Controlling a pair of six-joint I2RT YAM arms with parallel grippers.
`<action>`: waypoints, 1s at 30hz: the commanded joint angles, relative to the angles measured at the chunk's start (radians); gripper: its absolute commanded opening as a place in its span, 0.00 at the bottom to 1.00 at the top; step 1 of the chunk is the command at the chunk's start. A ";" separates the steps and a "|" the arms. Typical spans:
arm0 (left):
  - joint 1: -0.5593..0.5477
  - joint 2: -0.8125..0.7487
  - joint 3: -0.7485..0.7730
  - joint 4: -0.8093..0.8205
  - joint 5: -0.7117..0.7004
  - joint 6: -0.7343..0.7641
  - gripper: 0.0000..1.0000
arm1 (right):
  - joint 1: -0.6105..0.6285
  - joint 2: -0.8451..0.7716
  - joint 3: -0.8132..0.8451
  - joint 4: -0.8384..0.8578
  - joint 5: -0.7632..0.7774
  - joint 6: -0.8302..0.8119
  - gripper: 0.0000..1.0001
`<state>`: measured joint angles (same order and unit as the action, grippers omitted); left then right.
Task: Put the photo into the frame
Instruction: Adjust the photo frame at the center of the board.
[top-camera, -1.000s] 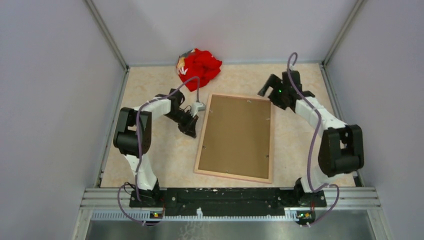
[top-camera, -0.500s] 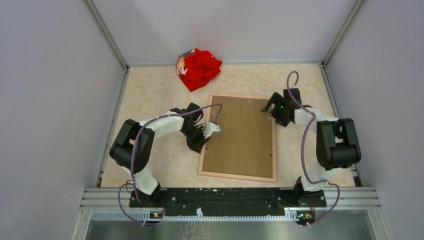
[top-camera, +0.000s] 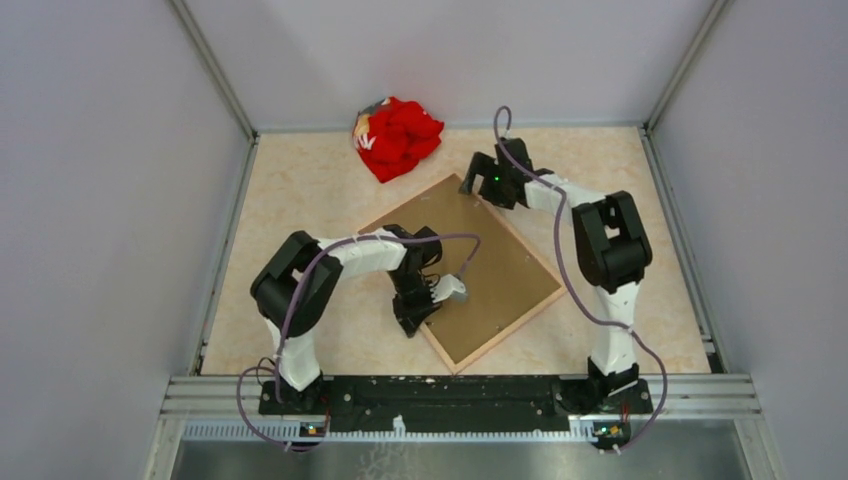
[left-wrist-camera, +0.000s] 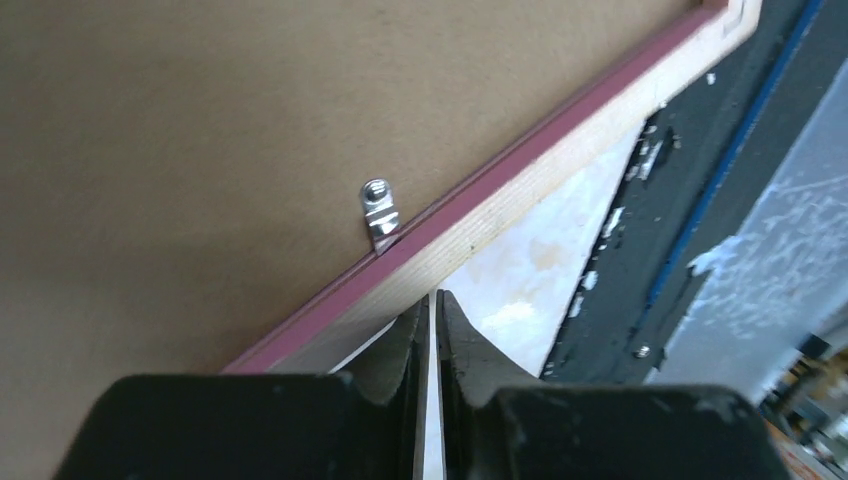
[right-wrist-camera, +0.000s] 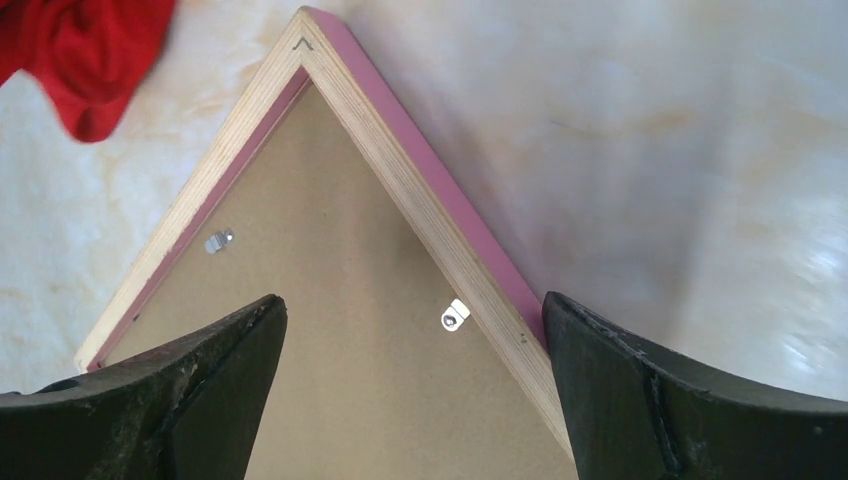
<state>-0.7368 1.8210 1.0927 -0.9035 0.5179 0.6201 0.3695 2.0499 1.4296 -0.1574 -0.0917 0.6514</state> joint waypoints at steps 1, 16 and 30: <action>-0.061 0.090 0.088 0.201 0.041 -0.021 0.14 | 0.174 0.070 0.158 -0.130 -0.269 -0.030 0.98; 0.132 -0.085 0.219 -0.110 0.300 0.160 0.60 | 0.021 -0.362 -0.070 -0.164 -0.019 -0.040 0.99; 0.797 0.186 0.601 0.017 0.103 -0.021 0.29 | -0.038 -0.902 -0.729 -0.160 0.075 0.120 0.95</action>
<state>-0.0448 1.8835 1.5902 -0.9630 0.6567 0.7067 0.3370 1.2434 0.7971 -0.3363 -0.0380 0.6991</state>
